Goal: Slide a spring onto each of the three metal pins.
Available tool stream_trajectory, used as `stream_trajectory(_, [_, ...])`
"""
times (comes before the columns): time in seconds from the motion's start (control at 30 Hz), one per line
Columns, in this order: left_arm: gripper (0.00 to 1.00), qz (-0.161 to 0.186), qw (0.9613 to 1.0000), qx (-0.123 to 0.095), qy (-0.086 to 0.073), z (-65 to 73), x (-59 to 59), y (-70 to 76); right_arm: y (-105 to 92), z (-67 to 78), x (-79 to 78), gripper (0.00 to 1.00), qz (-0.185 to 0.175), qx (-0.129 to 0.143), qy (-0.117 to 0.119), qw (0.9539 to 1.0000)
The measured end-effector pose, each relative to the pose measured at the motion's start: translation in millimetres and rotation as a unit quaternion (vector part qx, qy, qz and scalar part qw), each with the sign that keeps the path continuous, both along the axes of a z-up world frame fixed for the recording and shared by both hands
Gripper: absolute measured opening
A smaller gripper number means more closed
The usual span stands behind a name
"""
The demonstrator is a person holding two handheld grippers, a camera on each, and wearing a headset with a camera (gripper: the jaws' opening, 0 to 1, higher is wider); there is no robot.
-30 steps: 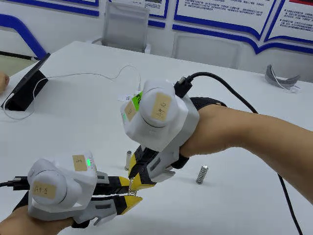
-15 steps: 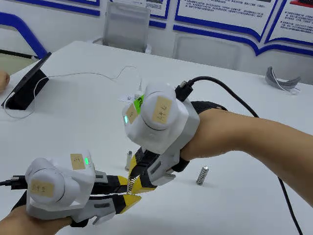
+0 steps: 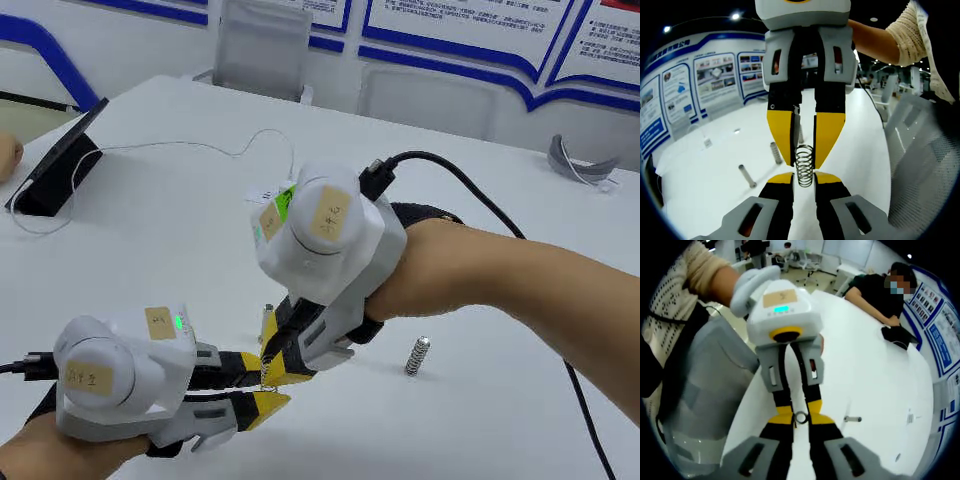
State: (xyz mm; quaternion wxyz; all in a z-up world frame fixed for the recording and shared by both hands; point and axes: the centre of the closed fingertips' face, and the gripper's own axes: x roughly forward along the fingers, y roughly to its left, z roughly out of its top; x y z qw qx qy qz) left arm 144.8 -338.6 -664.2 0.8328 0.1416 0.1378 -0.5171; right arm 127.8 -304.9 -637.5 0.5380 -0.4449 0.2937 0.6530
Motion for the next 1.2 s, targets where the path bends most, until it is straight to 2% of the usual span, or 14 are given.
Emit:
stream_trajectory(0.4, [0.3,0.03,0.9993,-0.016,0.013,-2.9,7.1,13.0,-7.5,5.4,18.0,0.12,-0.024,0.007,-0.004,0.9997])
stream_trajectory(0.7, [0.4,0.054,0.9978,-0.029,0.023,-4.2,12.3,22.6,-11.8,8.8,38.9,0.12,-0.048,0.015,-0.011,0.9987])
stream_trajectory(1.2, [0.45,0.062,0.997,-0.031,0.034,-8.8,14.2,26.6,-10.9,9.1,76.2,0.12,-0.089,0.031,-0.021,0.9953])
